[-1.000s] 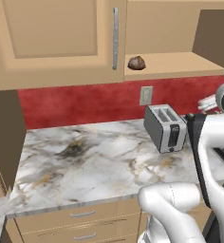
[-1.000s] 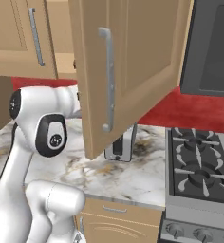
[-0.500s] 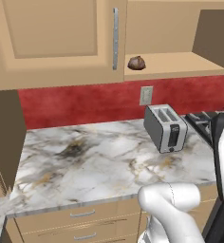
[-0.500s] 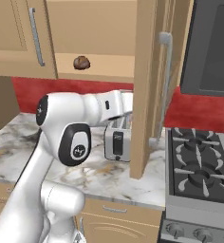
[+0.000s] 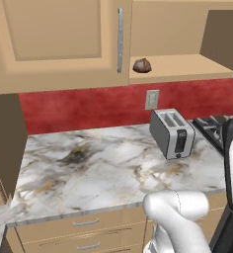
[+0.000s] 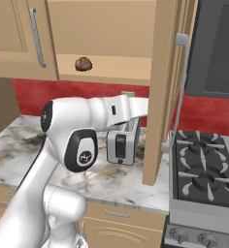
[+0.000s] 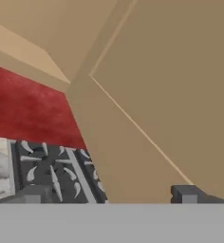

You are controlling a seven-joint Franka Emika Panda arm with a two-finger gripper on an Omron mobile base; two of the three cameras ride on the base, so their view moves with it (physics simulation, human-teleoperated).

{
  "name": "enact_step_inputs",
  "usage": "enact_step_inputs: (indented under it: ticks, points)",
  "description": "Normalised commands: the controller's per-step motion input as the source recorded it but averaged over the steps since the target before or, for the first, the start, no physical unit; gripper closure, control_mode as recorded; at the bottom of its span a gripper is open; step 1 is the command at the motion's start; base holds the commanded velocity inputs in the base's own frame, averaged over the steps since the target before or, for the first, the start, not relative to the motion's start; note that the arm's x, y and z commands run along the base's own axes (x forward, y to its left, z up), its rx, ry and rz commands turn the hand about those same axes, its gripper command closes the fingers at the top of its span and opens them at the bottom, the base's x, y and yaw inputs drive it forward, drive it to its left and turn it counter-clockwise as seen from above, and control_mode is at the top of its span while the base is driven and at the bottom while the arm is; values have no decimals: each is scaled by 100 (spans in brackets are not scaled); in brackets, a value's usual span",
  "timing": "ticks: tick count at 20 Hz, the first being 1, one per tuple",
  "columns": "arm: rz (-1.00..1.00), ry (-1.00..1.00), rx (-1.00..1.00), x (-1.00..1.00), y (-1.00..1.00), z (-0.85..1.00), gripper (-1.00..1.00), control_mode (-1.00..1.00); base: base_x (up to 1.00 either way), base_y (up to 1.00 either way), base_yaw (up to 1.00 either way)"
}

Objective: The dining table condiment station is running low on condiment bottle. Refill the condiment station by opening the cabinet and taking the condiment bottle from the cabinet and placing it on the dining table.

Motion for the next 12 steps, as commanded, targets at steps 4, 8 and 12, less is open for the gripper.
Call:
enact_step_inputs:
  ticks: [4,8,12]
  points:
    - [0,-2,0,-2,74,0,-100,-100,0,0,0]
    - [0,-9,7,-9,99,0,-100,-100,0,0,0]
    - [0,-9,11,-12,100,5,-100,-100,0,0,0]
